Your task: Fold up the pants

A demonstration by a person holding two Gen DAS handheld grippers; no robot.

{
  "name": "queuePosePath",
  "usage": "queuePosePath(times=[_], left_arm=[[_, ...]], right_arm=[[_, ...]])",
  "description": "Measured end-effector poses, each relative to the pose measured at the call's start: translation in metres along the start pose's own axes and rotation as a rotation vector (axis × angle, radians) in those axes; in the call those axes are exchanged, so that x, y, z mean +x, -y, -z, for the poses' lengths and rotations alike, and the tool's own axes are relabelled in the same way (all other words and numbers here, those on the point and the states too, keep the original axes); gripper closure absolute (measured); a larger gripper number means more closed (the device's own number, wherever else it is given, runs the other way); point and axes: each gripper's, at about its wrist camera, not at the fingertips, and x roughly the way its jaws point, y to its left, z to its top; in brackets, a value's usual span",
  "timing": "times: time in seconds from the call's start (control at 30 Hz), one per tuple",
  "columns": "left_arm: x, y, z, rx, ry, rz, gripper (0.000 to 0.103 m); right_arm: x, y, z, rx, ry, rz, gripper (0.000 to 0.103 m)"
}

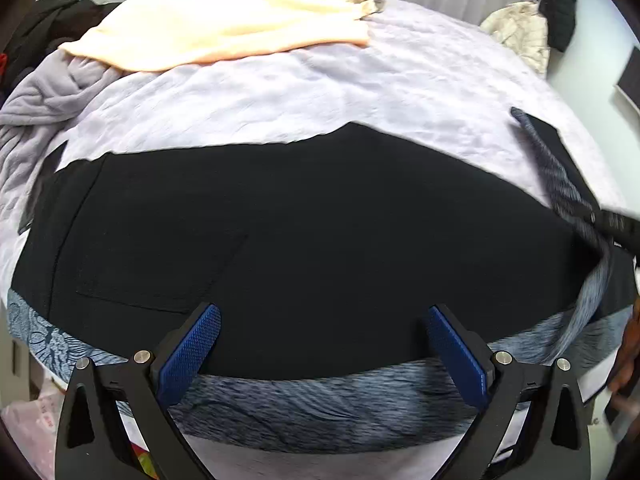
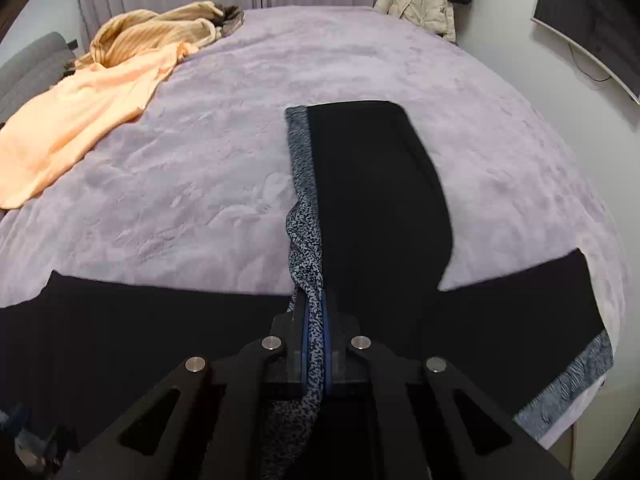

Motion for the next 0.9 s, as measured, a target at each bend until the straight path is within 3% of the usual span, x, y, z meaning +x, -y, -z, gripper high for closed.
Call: queuePosePath(times=[0.1,0.2,0.3,0.4,0.5,0.57,0.6,0.73,0.8,0.9], left_arm=[[-0.01,0.026,-0.001,0.074,0.032,0.049,0.0],[-0.003,0.054,0.0,0.154,0.026,0.067,0.0],[0.024,0.077,0.003,0.202,-0.031,0.055,0.0],[0.035,0.087,0.004,0.217,-0.002,-0.009,0.0],[0.036,0.082,0.004,0.198,-0.009,0.004,0.0],[0.035,0.075,0.006,0.197,-0.001,0.004,0.0],[0.034,0.073,0.006,0.196,0.002,-0.002,0.0],[0.031,0.079,0.012,0.187,0.001,-0.011,0.0],[0.029,0.078,0.013,0.187,-0.003,-0.008,0.0],[0.03,0.075,0.011,0.189,-0.008,-0.001,0.0]], right_arm=[[-0.035,0.023,0.035,-0.042,0.054,0.046,0.098],[-0.037,0.041,0.061,-0.067,0.007,0.044,0.1],[-0.03,0.049,0.086,-0.128,0.011,0.048,0.1],[-0.034,0.037,0.092,-0.232,0.053,0.084,0.097],[-0.05,0.024,0.082,-0.298,0.129,0.113,0.07],[-0.061,0.015,0.071,-0.318,0.226,0.159,0.033],[-0.062,0.011,0.063,-0.33,0.255,0.163,0.025],[-0.044,-0.022,0.022,-0.42,0.313,0.24,0.022],[-0.022,-0.04,0.001,-0.463,0.26,0.266,0.022],[0.032,-0.059,-0.029,-0.489,0.073,0.293,0.022]])
